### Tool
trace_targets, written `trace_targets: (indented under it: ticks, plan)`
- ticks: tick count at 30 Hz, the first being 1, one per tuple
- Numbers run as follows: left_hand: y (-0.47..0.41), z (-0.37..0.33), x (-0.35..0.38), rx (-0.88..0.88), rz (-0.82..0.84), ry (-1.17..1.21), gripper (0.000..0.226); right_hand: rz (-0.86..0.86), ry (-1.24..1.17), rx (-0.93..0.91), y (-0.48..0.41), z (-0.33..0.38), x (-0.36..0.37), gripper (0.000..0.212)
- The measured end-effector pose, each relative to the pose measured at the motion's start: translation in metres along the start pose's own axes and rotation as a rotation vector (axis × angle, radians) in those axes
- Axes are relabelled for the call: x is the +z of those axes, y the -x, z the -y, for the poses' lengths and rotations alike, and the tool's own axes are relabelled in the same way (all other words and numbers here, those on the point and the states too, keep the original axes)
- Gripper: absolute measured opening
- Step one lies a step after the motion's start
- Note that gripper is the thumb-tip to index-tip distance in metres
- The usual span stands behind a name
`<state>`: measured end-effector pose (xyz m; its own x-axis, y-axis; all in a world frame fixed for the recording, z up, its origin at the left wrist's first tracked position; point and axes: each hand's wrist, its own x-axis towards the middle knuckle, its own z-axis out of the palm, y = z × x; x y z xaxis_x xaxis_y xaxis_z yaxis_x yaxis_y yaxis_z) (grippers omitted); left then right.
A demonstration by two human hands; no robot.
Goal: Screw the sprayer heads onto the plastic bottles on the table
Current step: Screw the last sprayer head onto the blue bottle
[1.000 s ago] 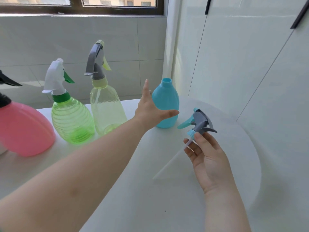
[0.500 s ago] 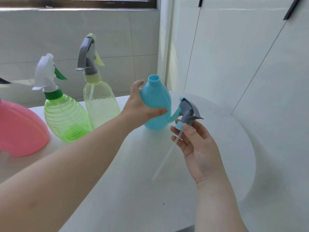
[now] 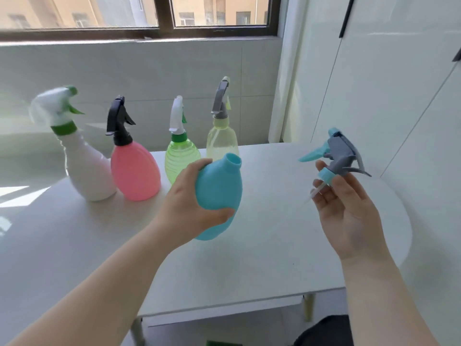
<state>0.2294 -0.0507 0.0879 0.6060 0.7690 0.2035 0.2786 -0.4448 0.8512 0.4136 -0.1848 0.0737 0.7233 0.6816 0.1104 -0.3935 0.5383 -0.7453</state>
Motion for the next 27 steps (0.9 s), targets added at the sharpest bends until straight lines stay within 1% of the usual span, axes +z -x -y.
trace_targets:
  ticks: [5, 7, 10, 16, 21, 24, 27]
  plan:
    - [0.021, 0.021, -0.019, -0.087, 0.021, -0.061, 0.078, 0.091, -0.026, -0.008, 0.004, 0.02, 0.04, 0.02]
    - [0.024, 0.025, -0.022, -0.091, 0.044, -0.087, 0.08, 0.121, -0.04, -0.03, 0.001, 0.027, 0.058, 0.021]
    - [0.027, 0.028, -0.024, -0.092, 0.056, -0.085, 0.082, 0.165, -0.038, -0.048, -0.003, 0.03, 0.077, 0.015]
    - [0.028, 0.03, -0.026, -0.08, 0.051, -0.081, 0.083, 0.217, 0.038, -0.023, -0.005, 0.023, 0.095, 0.02]
    - [0.028, 0.035, -0.028, -0.068, 0.064, -0.06, 0.086, 0.268, 0.169, 0.031, -0.007, 0.005, 0.094, 0.022]
    - [0.028, 0.038, -0.027, -0.049, 0.053, -0.065, 0.087, 0.298, 0.3, 0.052, -0.006, -0.008, 0.098, 0.023]
    - [0.029, 0.041, -0.027, -0.033, 0.03, -0.068, 0.088, 0.398, 0.472, 0.059, 0.0, -0.026, 0.103, 0.024]
